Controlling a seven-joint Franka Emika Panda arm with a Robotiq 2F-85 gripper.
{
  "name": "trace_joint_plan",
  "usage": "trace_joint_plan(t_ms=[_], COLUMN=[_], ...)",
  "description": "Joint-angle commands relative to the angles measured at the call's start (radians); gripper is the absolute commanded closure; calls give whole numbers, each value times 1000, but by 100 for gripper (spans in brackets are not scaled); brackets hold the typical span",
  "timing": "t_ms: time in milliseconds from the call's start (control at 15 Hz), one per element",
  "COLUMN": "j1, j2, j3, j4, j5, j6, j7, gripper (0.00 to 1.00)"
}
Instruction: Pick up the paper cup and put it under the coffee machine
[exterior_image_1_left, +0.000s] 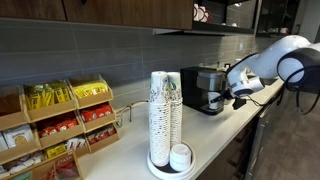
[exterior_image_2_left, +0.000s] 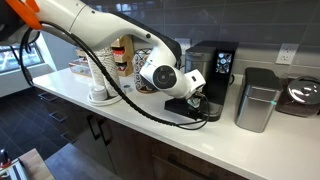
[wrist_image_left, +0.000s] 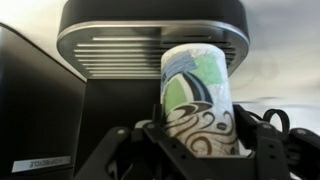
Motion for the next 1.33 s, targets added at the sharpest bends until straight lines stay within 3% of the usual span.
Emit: trace_joint_plan(t_ms=[0, 333, 400, 467, 733, 800, 867, 1000, 1067, 1200, 1267], j1=[-23, -2, 7, -25, -18, 20, -15, -2, 46, 63, 6], j2=[36, -22, -38, -63, -154, -172, -203, -257, -283, -356, -404], j3=[9, -3, -8, 34, 35, -9, 35, 28, -23, -46, 7], j4=[38, -28, -48, -69, -178, -205, -234, -304, -341, -419, -455], j5=[44, 0, -23, -69, -214, -225, -277, -409, -460, -600, -681], j6=[-36, -25, -15, 10, 44, 37, 68, 96, 98, 95, 74], j7=[-31, -7, 10, 31, 122, 136, 166, 246, 280, 387, 449], gripper=[1, 0, 0, 0, 0, 0, 0, 0, 0, 0, 0])
